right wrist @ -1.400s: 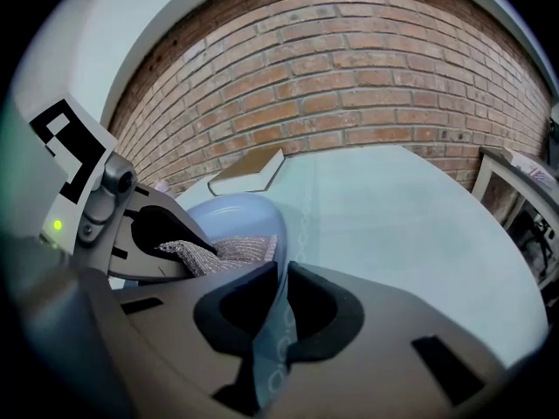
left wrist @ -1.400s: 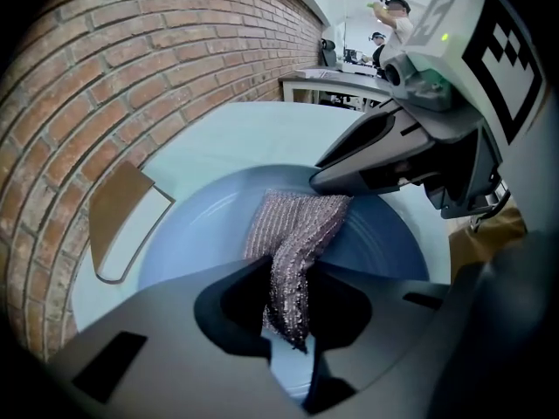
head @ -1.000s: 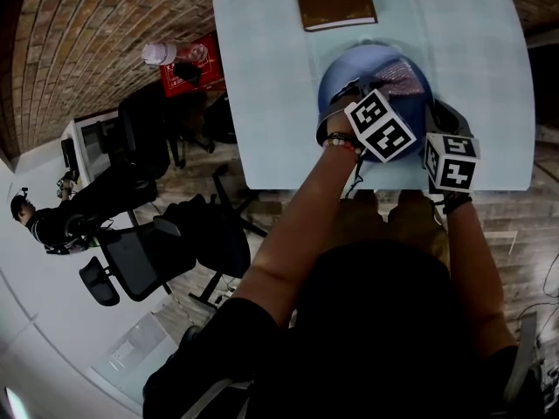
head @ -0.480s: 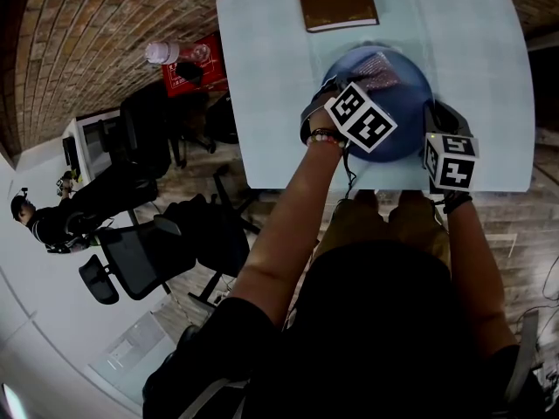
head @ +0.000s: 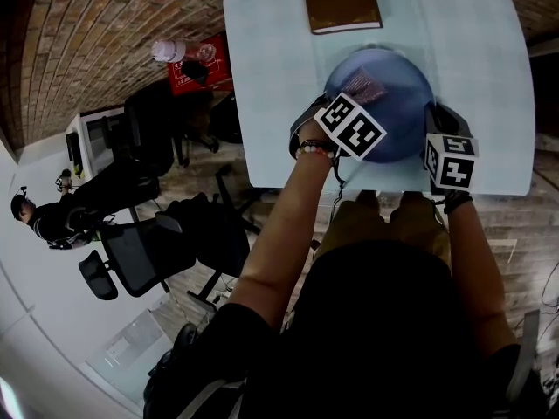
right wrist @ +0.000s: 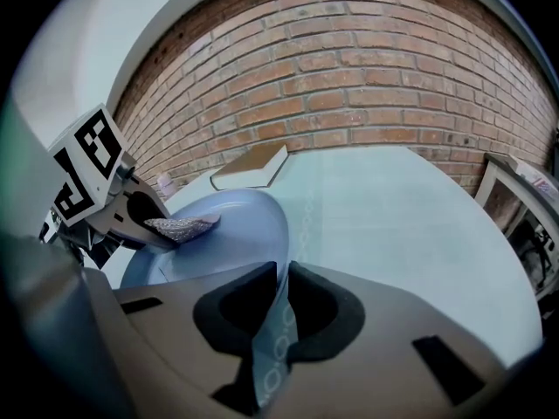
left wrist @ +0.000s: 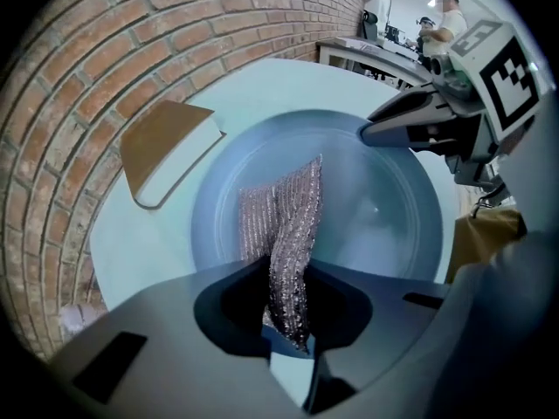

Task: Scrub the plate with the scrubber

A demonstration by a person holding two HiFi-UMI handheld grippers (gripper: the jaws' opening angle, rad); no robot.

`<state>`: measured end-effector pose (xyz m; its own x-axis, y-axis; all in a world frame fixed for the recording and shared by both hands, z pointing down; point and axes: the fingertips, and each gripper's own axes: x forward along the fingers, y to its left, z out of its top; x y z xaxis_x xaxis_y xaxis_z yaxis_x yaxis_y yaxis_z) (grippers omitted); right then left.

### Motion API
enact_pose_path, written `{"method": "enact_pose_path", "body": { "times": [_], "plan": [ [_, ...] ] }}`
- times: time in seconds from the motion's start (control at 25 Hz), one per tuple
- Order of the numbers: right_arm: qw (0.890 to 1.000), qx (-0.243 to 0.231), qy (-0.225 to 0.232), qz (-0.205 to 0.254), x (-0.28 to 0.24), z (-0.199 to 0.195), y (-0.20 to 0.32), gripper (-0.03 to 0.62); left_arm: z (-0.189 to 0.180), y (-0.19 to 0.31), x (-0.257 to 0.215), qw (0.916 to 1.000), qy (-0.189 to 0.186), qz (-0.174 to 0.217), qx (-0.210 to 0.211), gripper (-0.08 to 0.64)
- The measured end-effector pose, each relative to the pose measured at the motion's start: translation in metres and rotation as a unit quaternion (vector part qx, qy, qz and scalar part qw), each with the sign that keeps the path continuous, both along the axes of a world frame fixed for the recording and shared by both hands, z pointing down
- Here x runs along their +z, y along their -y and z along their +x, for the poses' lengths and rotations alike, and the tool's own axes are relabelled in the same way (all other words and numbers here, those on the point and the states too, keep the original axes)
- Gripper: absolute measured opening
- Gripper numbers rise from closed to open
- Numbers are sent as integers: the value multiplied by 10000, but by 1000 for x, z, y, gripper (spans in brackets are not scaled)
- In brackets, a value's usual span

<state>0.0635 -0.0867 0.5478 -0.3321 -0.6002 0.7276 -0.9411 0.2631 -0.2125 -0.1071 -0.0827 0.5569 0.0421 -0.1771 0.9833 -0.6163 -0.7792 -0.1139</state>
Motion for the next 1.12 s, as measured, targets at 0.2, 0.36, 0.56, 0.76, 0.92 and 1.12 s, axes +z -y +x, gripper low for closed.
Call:
{"method": "enact_pose_path", "body": {
  "times": [0.2,0.36,0.56,0.76,0.92,1.12],
  "plan": [
    [10000,-22,14,-16,-1,0,0,64,-2,-39,-4,9966,-58,-797,202,75],
    [10000,-76,-5,-33,-3,-2,1,64,3,-60,-6,9924,-109,-1111,515,77],
    [10000,-21,62,-57,0,-1,2,63,11,-79,-3,9858,-120,-1308,1045,77],
    [9999,3,76,-109,-1,-1,1,63,22,-97,-4,9727,-173,-1719,1550,77],
    [9999,-3,78,-130,-2,-2,1,64,34,-111,-6,9616,-379,-2002,1838,77],
    [9999,-13,89,-145,-1,-2,2,64,53,-118,-6,9529,-744,-2124,2035,77]
  ]
}}
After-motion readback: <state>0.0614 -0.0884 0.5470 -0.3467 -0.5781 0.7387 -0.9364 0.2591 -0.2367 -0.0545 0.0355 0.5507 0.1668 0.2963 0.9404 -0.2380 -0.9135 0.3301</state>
